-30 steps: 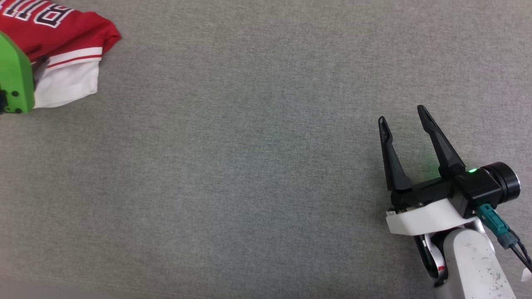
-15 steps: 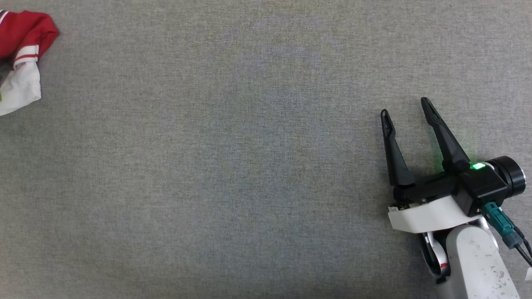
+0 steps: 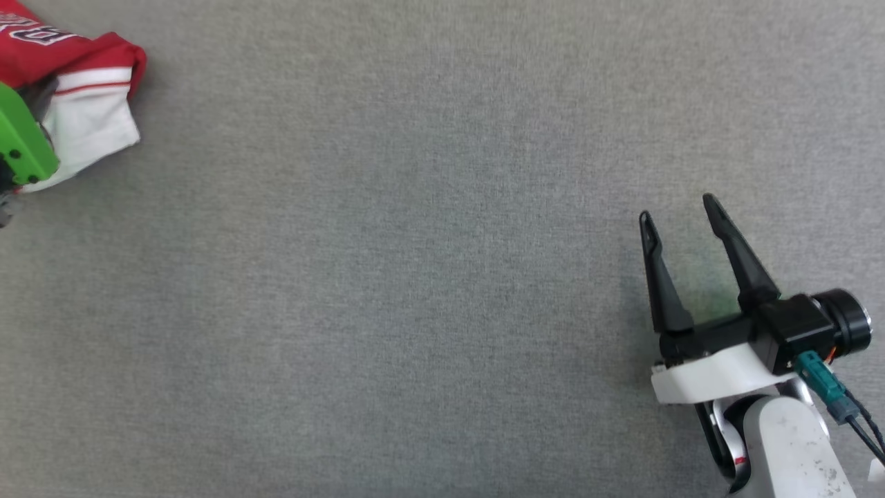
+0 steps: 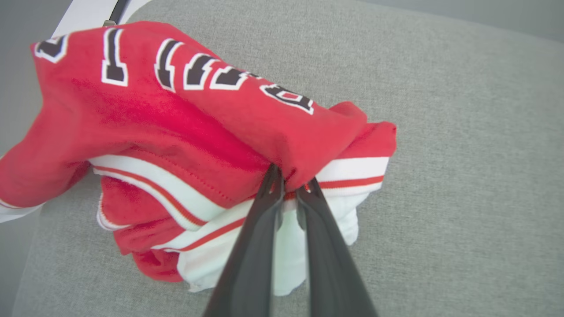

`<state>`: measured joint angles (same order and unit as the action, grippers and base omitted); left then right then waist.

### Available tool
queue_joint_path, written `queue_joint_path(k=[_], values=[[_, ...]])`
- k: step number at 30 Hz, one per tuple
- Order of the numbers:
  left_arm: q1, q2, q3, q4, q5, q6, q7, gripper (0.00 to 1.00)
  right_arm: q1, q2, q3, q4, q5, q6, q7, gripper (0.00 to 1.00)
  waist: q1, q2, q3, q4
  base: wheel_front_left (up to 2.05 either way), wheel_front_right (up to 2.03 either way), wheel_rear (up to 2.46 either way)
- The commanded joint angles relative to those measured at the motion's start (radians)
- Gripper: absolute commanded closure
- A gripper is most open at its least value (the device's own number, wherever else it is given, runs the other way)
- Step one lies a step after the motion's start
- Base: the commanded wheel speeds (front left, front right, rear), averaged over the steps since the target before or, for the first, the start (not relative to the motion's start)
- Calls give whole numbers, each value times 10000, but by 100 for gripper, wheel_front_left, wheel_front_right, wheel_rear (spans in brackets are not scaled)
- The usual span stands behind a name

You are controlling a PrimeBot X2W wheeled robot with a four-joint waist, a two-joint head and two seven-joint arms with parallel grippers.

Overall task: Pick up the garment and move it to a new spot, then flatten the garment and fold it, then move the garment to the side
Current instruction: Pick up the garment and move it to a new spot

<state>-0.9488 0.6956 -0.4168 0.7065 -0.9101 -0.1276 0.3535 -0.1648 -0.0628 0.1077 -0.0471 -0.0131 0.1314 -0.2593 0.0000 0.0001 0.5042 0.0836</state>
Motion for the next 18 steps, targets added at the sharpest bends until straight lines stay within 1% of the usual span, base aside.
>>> queue_joint_path(k=[1,3,7,12,18], values=[[190,-162,114,-74,-141,-17,-254,100,158,16,-37,92,73,-7,-24,0,0,-1,-1001,197,0,0,0],[365,-262,128,-288,-158,-1,-488,100,316,32,-94,206,139,-7,-24,0,0,-1,-1455,247,0,0,0],[826,-497,87,-1128,-172,267,-731,100,676,71,-251,373,248,-7,-24,0,0,-1,-2294,332,0,0,0],[1579,-644,-166,-2644,51,773,-853,100,941,107,-455,449,431,-7,-24,0,0,-1,-3038,341,0,0,0],[2437,-967,-710,-4263,274,1294,-638,100,1143,121,-649,508,760,-7,-24,0,0,-1,-3666,125,0,0,0]])
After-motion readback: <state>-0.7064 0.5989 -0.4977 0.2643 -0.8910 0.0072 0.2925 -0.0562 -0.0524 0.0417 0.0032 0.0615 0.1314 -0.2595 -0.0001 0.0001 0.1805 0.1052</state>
